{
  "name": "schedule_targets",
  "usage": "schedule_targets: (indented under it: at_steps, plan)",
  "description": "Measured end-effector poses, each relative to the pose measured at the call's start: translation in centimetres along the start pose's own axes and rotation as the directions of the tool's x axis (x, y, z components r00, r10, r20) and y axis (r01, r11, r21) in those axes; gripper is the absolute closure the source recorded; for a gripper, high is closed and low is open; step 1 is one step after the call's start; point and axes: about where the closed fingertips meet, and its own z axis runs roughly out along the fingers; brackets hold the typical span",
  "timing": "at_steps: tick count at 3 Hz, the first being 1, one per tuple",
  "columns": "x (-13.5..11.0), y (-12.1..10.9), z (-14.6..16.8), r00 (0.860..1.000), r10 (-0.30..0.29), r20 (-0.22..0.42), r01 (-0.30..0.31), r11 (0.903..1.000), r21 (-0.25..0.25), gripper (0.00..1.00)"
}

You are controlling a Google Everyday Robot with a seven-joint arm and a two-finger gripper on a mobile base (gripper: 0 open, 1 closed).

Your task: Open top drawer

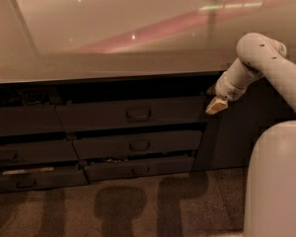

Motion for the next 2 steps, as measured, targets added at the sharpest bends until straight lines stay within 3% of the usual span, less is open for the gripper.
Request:
schedule_targets:
  at_steps: [1,2]
  plan:
    - [0.0,0.0,0.01,1.0,0.0,0.0,0.0,1.0,0.0,0.89]
    - [0.02,-0.02,-0.97,1.0,0.0,0.0,0.0,1.0,0.0,1.0]
